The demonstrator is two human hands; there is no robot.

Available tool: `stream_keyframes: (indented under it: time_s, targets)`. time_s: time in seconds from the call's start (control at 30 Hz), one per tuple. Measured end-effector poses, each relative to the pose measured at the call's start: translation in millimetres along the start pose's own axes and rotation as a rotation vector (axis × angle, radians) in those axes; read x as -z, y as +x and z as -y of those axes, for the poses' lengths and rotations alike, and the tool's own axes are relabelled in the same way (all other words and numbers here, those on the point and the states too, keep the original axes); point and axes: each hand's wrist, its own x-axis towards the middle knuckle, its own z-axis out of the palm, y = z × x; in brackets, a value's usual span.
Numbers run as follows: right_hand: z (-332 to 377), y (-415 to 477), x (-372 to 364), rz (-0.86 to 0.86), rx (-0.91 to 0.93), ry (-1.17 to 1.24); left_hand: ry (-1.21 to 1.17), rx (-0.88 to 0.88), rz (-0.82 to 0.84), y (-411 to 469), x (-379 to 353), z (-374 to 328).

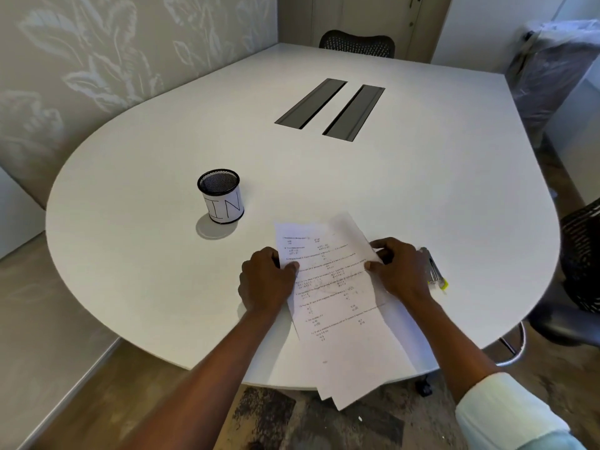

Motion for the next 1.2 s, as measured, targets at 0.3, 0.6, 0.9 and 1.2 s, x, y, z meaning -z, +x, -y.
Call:
stream_keyframes:
  time_s: [0.3,0.6,0.9,1.2]
  targets:
    - [-12.5,-9.0,-14.4,-0.08,0.178,-0.171,0.291,-0.141,-0.065,-15.2,-7.7,-5.9]
    - [-16.0,-12.0,-17.8,-0.097,0.202,-0.191,0.375,-0.469,0.024,-6.4,-33.4,-10.9]
    - [-13.9,-24.8,-6.2,-0.221,0.188,-0.231,0.352,-0.577,0.118,5.2,-49.9,-1.3]
    - [-22.9,-21.5,26.7,-0.3,-0.14,-0.45,0.445,-0.653,0.132,8.9,-55.5,3.6]
